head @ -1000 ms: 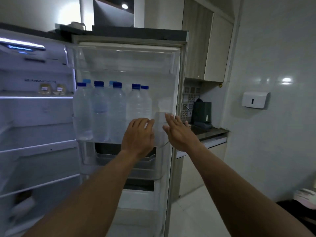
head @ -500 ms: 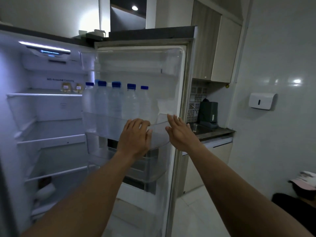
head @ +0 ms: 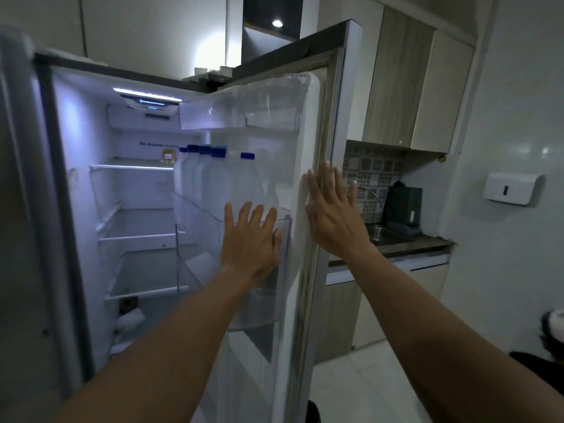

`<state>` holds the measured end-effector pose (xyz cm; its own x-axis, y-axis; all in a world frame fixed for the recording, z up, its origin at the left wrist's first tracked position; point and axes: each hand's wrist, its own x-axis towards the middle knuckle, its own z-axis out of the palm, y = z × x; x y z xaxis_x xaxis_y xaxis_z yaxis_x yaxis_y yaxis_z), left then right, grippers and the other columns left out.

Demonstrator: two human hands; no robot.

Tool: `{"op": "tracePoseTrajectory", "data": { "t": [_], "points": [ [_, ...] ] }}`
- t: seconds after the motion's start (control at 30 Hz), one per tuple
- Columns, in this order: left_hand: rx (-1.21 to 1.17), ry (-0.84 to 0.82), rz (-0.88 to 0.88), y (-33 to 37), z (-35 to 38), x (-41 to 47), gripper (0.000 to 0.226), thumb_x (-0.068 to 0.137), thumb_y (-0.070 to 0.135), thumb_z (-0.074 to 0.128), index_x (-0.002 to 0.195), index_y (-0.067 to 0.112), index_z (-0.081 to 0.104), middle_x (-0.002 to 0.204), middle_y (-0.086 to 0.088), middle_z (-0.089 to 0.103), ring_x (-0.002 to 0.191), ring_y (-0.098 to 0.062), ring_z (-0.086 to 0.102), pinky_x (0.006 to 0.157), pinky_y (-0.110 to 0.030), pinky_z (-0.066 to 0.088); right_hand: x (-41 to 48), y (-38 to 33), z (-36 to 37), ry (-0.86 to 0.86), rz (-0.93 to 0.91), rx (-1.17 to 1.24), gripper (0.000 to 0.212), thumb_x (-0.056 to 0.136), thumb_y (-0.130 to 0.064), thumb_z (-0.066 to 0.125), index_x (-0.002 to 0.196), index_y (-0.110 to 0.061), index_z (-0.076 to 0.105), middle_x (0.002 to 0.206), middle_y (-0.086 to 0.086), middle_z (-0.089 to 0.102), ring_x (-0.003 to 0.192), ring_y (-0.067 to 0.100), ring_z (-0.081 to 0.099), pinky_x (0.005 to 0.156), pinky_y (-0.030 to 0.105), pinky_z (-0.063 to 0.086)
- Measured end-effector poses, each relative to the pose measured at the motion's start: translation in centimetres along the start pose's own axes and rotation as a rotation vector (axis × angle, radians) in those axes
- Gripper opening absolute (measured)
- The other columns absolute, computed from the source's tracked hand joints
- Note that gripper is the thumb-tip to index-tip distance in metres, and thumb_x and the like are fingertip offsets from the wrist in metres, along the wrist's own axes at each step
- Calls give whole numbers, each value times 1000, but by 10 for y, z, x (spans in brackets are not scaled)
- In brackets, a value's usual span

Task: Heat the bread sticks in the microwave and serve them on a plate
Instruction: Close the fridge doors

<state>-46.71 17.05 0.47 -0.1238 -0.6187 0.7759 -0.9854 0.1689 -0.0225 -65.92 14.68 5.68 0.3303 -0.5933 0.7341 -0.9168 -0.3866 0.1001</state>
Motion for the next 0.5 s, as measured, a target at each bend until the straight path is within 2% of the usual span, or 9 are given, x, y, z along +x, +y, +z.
{"op": "tracePoseTrajectory", "data": {
  "t": [0.27, 0.37, 0.43, 0.5],
  "points": [
    [34, 3, -53, -47, -16, -19, 63, 101, 49, 20, 148, 19, 47, 144, -16, 55, 139, -36, 43, 117, -66, 17, 9, -48, -5, 110, -5, 310, 70, 107, -39, 25, 155, -15, -20, 161, 3, -29, 150, 20, -20, 121, 56, -2],
    [20, -53, -104, -61, -27, -27, 71, 98, 55, 5, 155, 24, 34, 156, -13, 42, 148, -32, 30, 121, -60, 4, 16, -75, -8, 174, 9, 453, 69, 106, -31, 25, 153, -10, -20, 160, 7, -30, 148, 16, -20, 117, 50, 29],
    [-23, -62, -137, -69, -35, -32, 75, 96, 57, -1, 158, 26, 26, 160, -11, 34, 150, -30, 24, 122, -57, -2, 16, -91, -13, 180, 25, 472, 66, 106, -24, 26, 153, -5, -16, 161, 10, -25, 143, 4, -18, 112, 39, 37],
    [-67, -60, -140, -73, -42, -34, 77, 93, 59, -4, 159, 26, 20, 162, -12, 29, 151, -29, 21, 122, -55, -3, 13, -102, -19, 184, -7, 475, 64, 106, -17, 28, 153, -1, -13, 162, 14, -19, 144, 7, 1, 99, 38, 44]
  ]
}}
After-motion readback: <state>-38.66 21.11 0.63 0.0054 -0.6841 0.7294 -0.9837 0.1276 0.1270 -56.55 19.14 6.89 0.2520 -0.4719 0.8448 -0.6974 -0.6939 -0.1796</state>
